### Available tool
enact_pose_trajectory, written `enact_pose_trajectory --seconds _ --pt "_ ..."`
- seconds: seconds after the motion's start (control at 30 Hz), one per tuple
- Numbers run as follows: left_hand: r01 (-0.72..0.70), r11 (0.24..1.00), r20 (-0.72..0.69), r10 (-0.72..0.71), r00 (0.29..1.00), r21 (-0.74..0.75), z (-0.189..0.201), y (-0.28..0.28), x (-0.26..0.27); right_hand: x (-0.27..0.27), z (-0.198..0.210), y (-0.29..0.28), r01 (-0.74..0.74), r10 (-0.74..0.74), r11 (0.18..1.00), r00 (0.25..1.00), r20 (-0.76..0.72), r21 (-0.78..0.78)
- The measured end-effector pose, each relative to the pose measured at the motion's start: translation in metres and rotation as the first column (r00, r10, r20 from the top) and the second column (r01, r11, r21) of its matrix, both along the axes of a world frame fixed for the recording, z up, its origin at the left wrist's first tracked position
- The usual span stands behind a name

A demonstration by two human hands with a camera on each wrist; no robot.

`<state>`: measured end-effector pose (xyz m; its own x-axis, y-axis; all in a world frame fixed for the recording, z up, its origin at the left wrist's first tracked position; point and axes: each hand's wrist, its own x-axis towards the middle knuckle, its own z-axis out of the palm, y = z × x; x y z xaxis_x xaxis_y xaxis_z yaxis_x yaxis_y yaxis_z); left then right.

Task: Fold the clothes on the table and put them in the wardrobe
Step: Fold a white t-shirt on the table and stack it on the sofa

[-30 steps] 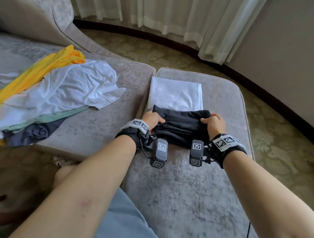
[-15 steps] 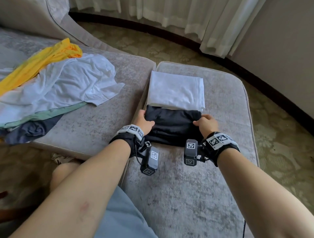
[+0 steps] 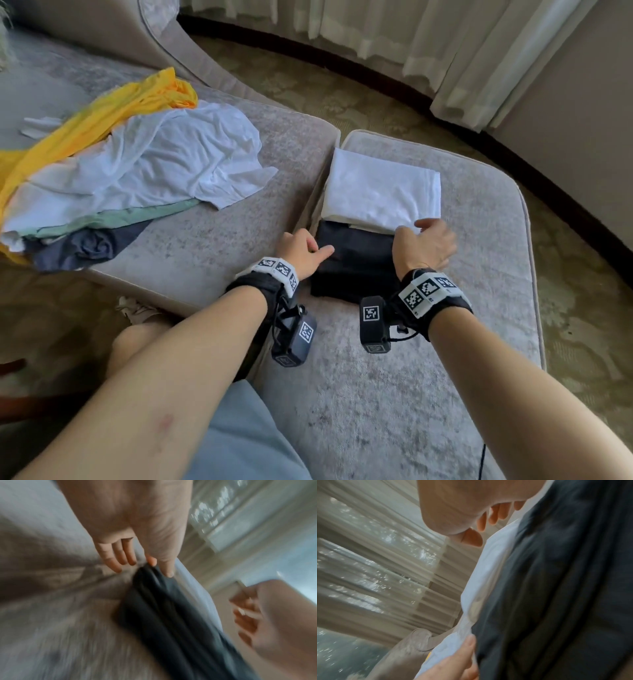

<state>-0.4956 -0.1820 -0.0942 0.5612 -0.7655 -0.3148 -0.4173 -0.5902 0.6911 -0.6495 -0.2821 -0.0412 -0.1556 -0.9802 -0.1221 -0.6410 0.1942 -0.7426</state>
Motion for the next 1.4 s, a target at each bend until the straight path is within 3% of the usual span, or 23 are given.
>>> enact_pose_trajectory --seconds 0.13,0.2,0.37,0.53,0.6,0.67,0.7,0.83,0.9,0.97,1.03,1.07,1.1,1.17,1.27,1.4 --pt "-0.228 0.968 -0.14 0.213 0.967 -0.103 0.03 0.026 0.085 0.058 0.011 0.006 -0.19 0.189 0.982 0.979 0.071 0.01" --pt "-0.308 0.943 -0.13 0.292 0.948 -0.128 0.041 0.05 0.125 0.098 0.009 0.015 -0.316 0.307 0.948 0.94 0.15 0.039" --pt "-0.473 0.874 -0.076 0.467 0.881 -0.112 0.051 0.112 0.204 0.205 0.001 0.051 -0.612 0.591 0.776 0.79 0.163 0.155" --pt "-0.608 0.789 -0.048 0.606 0.794 -0.085 0.04 0.164 0.261 0.301 -0.021 0.073 -0.673 0.698 0.662 0.714 0.056 0.33" --pt "-0.658 0.75 -0.094 0.651 0.753 -0.076 0.033 0.177 0.279 0.326 -0.029 0.071 -0.738 0.828 0.544 0.55 -0.112 0.398" --pt "-0.703 0.706 -0.14 0.691 0.71 -0.081 0.028 0.186 0.296 0.34 -0.032 0.067 -0.81 0.901 0.409 0.285 -0.327 0.42" --pt "-0.725 0.683 -0.156 0.71 0.687 -0.082 0.025 0.19 0.305 0.345 -0.031 0.066 -0.836 0.89 0.368 0.189 -0.414 0.408" --pt "-0.779 0.619 -0.209 0.752 0.625 -0.1 0.021 0.199 0.324 0.361 -0.034 0.069 -0.884 0.795 0.266 -0.024 -0.606 0.385" --pt "-0.788 0.607 -0.221 0.758 0.613 -0.103 0.018 0.205 0.328 0.371 -0.037 0.076 -0.889 0.784 0.289 0.007 -0.62 0.356" --pt "-0.795 0.597 -0.239 0.761 0.603 -0.108 0.017 0.212 0.328 0.379 -0.039 0.087 -0.881 0.828 0.366 0.162 -0.537 0.299" --pt "-0.787 0.608 -0.251 0.749 0.613 -0.109 0.018 0.219 0.327 0.392 -0.032 0.098 -0.776 0.824 0.567 0.533 -0.192 0.276" --pt "-0.775 0.622 -0.258 0.735 0.627 -0.113 0.021 0.222 0.325 0.397 -0.028 0.103 -0.681 0.691 0.658 0.716 0.1 0.322" --pt "-0.758 0.64 -0.269 0.714 0.647 -0.124 0.028 0.224 0.322 0.401 -0.02 0.109 -0.611 0.519 0.703 0.791 0.324 0.364" --pt "-0.717 0.676 -0.304 0.656 0.691 -0.169 0.044 0.228 0.314 0.405 0.003 0.125 -0.602 0.352 0.715 0.75 0.56 0.356" --pt "-0.663 0.706 -0.39 0.554 0.736 -0.248 0.076 0.228 0.299 0.405 0.044 0.148 -0.7 0.312 0.656 0.592 0.743 0.282" --pt "-0.584 0.736 -0.351 0.476 0.806 -0.343 0.12 0.223 0.281 0.393 0.097 0.174 -0.879 0.412 0.461 0.337 0.846 0.126"
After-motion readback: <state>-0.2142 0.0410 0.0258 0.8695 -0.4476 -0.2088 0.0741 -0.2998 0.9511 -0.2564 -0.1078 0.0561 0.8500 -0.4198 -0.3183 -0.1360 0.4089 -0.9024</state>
